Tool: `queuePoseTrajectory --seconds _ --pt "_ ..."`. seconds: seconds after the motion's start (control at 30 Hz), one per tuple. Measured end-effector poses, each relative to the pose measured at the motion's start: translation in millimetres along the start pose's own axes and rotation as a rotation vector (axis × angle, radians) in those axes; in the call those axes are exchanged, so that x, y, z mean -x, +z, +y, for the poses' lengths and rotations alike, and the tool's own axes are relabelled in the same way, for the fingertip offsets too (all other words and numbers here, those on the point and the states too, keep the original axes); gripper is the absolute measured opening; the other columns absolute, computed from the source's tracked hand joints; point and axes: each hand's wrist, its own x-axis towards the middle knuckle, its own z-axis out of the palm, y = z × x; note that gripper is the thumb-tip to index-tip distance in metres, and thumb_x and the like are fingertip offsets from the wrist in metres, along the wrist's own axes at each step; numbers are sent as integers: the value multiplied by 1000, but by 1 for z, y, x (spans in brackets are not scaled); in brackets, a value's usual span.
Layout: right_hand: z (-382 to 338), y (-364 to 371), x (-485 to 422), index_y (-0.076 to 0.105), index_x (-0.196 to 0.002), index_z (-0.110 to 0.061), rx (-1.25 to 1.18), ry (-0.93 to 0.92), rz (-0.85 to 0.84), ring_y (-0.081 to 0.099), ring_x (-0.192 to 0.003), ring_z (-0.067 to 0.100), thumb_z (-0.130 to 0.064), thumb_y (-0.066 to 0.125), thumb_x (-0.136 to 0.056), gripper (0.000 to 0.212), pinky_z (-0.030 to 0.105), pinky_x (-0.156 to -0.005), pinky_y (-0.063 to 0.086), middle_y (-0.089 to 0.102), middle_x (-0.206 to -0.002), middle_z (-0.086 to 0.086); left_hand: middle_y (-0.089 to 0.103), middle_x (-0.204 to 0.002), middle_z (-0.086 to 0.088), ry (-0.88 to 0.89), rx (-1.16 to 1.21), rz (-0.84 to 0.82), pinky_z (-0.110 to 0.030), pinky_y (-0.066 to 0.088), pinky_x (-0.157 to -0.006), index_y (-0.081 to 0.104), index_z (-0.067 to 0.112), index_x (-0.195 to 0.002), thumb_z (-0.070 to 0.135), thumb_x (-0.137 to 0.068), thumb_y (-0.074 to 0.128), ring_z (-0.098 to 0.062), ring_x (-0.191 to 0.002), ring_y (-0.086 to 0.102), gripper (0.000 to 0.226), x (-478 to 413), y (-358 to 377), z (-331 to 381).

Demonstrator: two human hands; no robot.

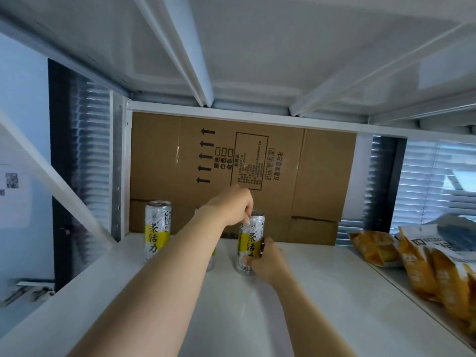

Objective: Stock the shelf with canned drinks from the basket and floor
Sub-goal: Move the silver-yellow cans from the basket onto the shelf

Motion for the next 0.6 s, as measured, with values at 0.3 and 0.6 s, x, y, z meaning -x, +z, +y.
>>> queuePoseTrajectory --seconds 0.3,0.6 --pt "-8 -2 6 47 -123 -9 1 59 -42 58 -111 25 -25 72 -84 49 29 -81 44 60 -121 8 66 -95 -1 -12 14 -23 -29 44 -78 71 9 -94 22 -89 68 -16 -88 59 15 9 0 1" --pt "-25 -29 45 40 -139 -10 11 44 -26 57 -117 29 -22 61 -91 54 34 -91 49 60 -129 13 53 -138 -4 -158 278 243 -32 39 -106 52 11 -135 19 -99 52 -20 -126 50 37 50 9 11"
